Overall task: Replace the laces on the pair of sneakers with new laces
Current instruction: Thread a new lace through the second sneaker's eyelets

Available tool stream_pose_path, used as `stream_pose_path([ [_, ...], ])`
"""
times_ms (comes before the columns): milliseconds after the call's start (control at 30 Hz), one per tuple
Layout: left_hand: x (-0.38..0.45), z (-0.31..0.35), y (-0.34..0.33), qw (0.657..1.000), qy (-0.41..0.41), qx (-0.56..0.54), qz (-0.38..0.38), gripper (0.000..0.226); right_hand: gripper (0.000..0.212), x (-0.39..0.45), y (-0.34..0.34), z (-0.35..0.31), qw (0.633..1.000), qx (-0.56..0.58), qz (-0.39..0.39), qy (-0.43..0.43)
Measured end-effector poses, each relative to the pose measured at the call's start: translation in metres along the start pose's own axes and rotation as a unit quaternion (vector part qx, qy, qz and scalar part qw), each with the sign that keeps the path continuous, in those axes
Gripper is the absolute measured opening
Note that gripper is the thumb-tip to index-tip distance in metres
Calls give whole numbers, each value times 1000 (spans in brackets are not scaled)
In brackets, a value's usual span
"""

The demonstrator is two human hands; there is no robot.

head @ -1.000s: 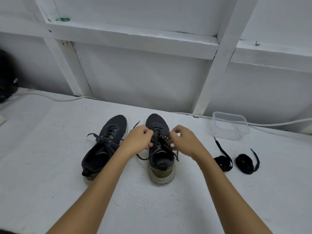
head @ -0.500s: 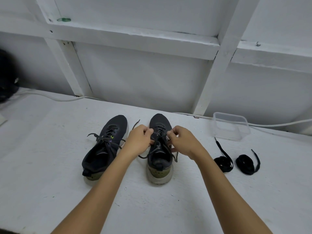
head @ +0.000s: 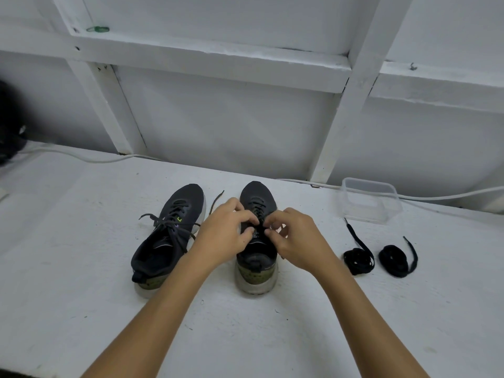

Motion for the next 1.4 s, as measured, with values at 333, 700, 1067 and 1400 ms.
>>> stream_pose_path([
  [333,3,12,2,989,-17,143,-12,19,26,-1,2,-8,999,-15,-16,-39],
  [700,-15,-1,2,993,-111,-6,38,10,32,7,7,-11,992,-40,-89,-77],
  [1067,-26,4,17,964,36,-260,32,12,31,5,-6,-18,989,-122,-47,-67],
  [1400,-24,-15,4,950,92,-297,17,18,21,-14,6,14,924,332,38,-184],
])
Point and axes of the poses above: each hand's wrist, its own x-axis towards the middle knuckle, its own y-axis out of the back of the hand, z = x × y, the point moved 5 cm from there along x, towards the middle knuckle, and after that the axes turned 8 degrees about -z, right-handed, at the moved point
